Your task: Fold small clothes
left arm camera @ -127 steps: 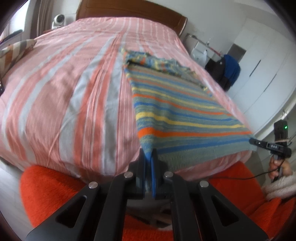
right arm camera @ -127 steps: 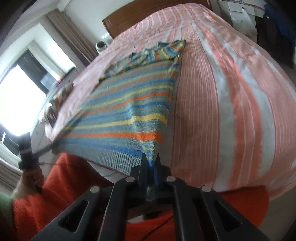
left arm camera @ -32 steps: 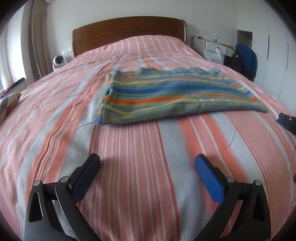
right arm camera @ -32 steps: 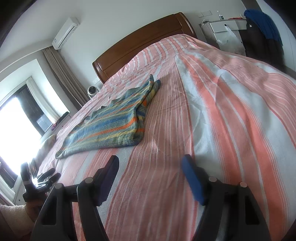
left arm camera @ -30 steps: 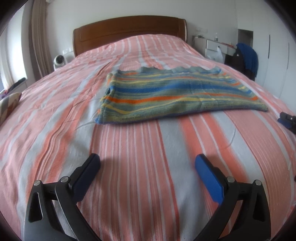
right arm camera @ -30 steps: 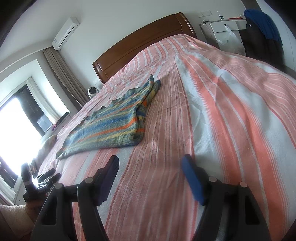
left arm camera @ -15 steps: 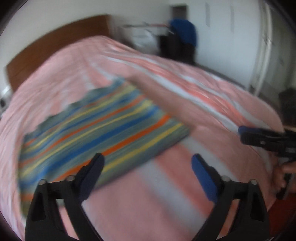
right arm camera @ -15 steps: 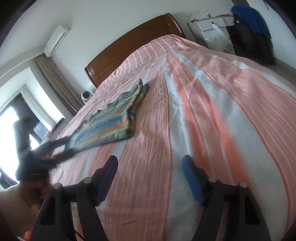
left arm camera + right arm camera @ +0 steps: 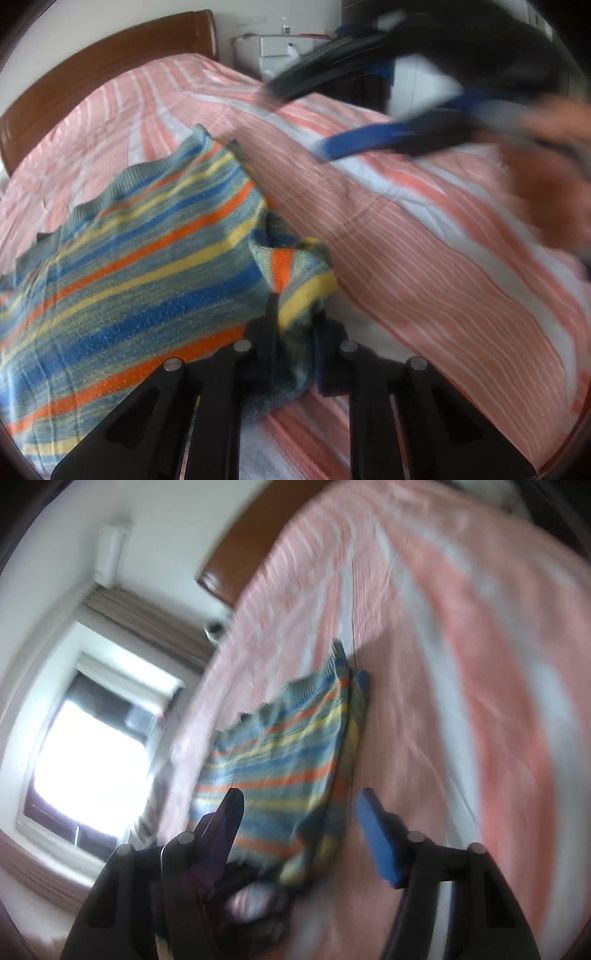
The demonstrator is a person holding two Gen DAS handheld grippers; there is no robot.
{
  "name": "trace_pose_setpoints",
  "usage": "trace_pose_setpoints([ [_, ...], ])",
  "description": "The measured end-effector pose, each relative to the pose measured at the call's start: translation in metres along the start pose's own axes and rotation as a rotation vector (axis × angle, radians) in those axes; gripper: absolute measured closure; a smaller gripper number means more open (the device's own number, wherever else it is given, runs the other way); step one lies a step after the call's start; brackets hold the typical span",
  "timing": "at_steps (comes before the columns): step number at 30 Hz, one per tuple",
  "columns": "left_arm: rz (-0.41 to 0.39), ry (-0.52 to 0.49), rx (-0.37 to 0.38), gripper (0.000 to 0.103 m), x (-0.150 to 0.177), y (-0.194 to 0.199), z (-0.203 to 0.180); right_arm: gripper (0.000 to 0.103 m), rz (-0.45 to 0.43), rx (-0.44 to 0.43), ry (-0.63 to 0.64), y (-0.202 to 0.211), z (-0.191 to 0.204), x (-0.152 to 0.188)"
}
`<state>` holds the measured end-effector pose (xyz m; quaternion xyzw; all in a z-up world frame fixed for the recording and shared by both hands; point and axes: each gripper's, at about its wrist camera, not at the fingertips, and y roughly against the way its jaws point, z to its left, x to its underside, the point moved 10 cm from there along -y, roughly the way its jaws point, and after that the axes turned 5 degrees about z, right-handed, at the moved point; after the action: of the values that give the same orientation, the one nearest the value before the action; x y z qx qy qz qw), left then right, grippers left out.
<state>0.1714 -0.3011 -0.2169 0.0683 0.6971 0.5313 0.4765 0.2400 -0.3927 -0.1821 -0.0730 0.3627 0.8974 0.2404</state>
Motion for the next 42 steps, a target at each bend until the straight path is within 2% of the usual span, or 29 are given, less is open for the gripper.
trace_pose_setpoints([
  [3,-0.007,0.012,0.016,0.092,0.000,0.004,0.000,0.045,0.049,0.095,-0.038,-0.054,-0.018,-0.029],
  [4,-0.016,0.030,0.033,0.093,0.000,0.009,0.003,0.066,0.046,0.095,-0.078,-0.065,-0.024,-0.033],
  [5,-0.024,0.051,0.049,0.093,0.002,0.014,0.006,0.095,0.034,0.088,-0.103,-0.074,-0.024,-0.036],
  [7,-0.055,0.125,0.094,0.095,0.008,0.034,0.018,0.095,-0.012,0.147,-0.077,-0.074,-0.018,-0.039],
  [8,-0.071,0.157,0.110,0.096,0.009,0.043,0.024,0.095,-0.036,0.146,-0.048,-0.071,-0.007,-0.042],
  [11,-0.141,0.277,0.145,0.097,0.020,0.083,0.058,0.096,-0.074,0.109,0.052,-0.061,0.047,-0.049],
  [14,-0.183,0.366,0.135,0.097,0.036,0.118,0.097,0.095,-0.052,0.066,0.182,-0.076,0.120,-0.054],
  [18,-0.195,0.470,0.059,0.097,0.066,0.150,0.154,0.095,0.023,0.036,0.313,-0.139,0.206,-0.050],
  [21,-0.167,0.544,-0.016,0.097,0.096,0.155,0.193,0.095,0.082,0.043,0.360,-0.204,0.245,-0.037],
  [22,-0.154,0.572,-0.062,0.095,0.109,0.156,0.208,0.095,0.096,0.044,0.370,-0.223,0.254,-0.033],
  [23,-0.138,0.587,-0.105,0.084,0.118,0.155,0.218,0.091,0.113,0.035,0.378,-0.244,0.262,-0.024],
  [24,-0.106,0.599,-0.170,0.073,0.131,0.152,0.231,0.090,0.137,0.016,0.366,-0.262,0.266,-0.019],
  [25,-0.068,0.606,-0.219,0.045,0.142,0.150,0.241,0.079,0.152,0.008,0.333,-0.275,0.266,-0.016],
  [26,-0.050,0.612,-0.241,0.035,0.152,0.151,0.246,0.069,0.147,-0.002,0.283,-0.283,0.263,-0.015],
  [27,-0.059,0.619,-0.240,0.035,0.157,0.156,0.249,0.068,0.117,-0.022,0.223,-0.282,0.258,-0.014],
  [29,-0.112,0.629,-0.200,0.026,0.162,0.172,0.248,0.068,0.055,-0.065,0.159,-0.262,0.250,-0.012],
  [31,-0.166,0.627,-0.175,0.016,0.156,0.184,0.241,0.068,0.027,-0.059,0.184,-0.231,0.239,-0.006],
  [34,-0.199,0.594,-0.159,0.012,0.138,0.182,0.235,0.068,0.050,0.002,0.332,-0.188,0.228,0.024],
  [35,-0.185,0.584,-0.188,0.011,0.136,0.178,0.237,0.068,0.083,-0.036,0.329,-0.173,0.223,0.045],
  [37,-0.099,0.614,-0.271,0.011,0.140,0.154,0.256,0.069,0.141,-0.127,0.284,-0.162,0.217,0.078],
  [38,-0.006,0.669,-0.316,0.013,0.156,0.139,0.270,0.068,0.153,-0.080,0.295,-0.164,0.206,0.091],
  [39,0.042,0.716,-0.317,0.013,0.168,0.130,0.277,0.068,0.193,0.086,0.336,-0.172,0.178,0.112],
  [40,0.023,0.755,-0.287,0.014,0.171,0.133,0.280,0.068,0.223,0.178,0.358,-0.177,0.162,0.124],
  [41,-0.003,0.782,-0.288,0.014,0.174,0.146,0.280,0.068,0.238,0.247,0.373,-0.178,0.148,0.137],
  [42,-0.018,0.789,-0.296,0.014,0.176,0.158,0.279,0.068,0.194,0.231,0.371,-0.167,0.148,0.145],
])
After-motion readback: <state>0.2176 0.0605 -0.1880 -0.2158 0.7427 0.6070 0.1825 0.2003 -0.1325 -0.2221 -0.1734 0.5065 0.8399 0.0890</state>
